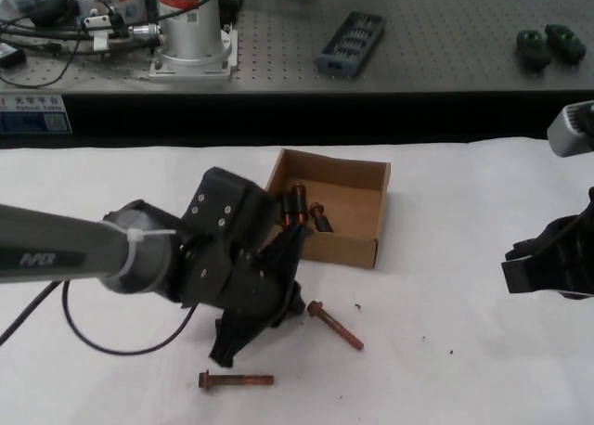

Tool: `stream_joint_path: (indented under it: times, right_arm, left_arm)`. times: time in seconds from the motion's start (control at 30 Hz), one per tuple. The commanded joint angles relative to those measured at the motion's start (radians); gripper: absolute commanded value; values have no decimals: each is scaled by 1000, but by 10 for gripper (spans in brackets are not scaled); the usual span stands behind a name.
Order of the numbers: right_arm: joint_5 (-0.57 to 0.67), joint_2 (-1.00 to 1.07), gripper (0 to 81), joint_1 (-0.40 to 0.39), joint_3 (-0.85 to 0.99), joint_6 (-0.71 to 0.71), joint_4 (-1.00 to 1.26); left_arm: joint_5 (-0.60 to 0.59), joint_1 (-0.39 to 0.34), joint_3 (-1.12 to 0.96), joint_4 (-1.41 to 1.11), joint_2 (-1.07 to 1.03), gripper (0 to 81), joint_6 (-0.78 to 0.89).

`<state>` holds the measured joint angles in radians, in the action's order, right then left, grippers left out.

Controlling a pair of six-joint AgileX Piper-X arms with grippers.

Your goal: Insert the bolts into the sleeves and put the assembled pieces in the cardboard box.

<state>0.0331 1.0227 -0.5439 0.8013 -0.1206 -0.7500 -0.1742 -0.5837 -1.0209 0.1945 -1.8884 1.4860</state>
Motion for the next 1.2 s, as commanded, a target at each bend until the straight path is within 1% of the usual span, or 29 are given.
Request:
stream_joint_path:
  times: [0.0, 0.13, 0.23, 0.3, 0.37, 0.47, 0.53, 0.63, 0.73, 0.8, 0.83, 0.9, 1.03, 1.07, 1.1, 1.17]
  right_arm:
    - [-1, -15, 25, 6, 2, 2, 1]
    - [-1, -15, 25, 6, 2, 2, 1]
    - [-1, -15, 25, 6, 2, 2, 1]
    - [-1, -15, 25, 6, 2, 2, 1]
    - [-1, -15, 25, 6, 2, 2, 1]
    - [-1, -15, 25, 6, 2, 2, 1]
    - [-1, -15, 25, 6, 2, 2, 1]
    - [-1, -15, 25, 6, 2, 2, 10]
    - [-1, -15, 25, 6, 2, 2, 16]
    - [-1, -15, 25, 6, 2, 2, 16]
    - [-1, -15, 25, 6, 2, 2, 16]
    - [-1, -15, 25, 6, 2, 2, 16]
    - [-1, -15, 25, 6, 2, 2, 16]
    - [-1, -15, 25, 6, 2, 2, 16]
    - [-1, -15, 25, 6, 2, 2, 16]
    - [-1, -15, 25, 6, 2, 2, 16]
  left_arm:
    - [-34, -1, -62, -20, -24, 24, -70]
    - [-77, -1, -62, 22, -24, 24, -93]
    - [-126, -1, -62, 27, -19, 24, -151]
    - [-131, -1, -62, 28, -4, 24, -195]
    - [-109, -1, -62, 24, 17, 24, -215]
    - [-79, 2, -62, -11, 48, 24, -215]
    - [-103, 2, -62, -27, 59, 24, -213]
    - [-179, -14, -60, -18, 59, 24, -203]
    - [-182, -30, -60, 16, 59, 24, -198]
    - [-182, -32, -60, 37, 59, 38, -182]
    - [-184, -32, -60, 39, 59, 64, -182]
    - [-197, -32, -60, 38, 59, 148, -182]
    - [-195, -32, -60, 46, 59, 421, -178]
    - [-191, -32, -60, 55, 59, 463, -174]
    - [-188, -32, -60, 70, 59, 468, -165]
    - [-188, -32, -60, 99, 59, 433, -150]
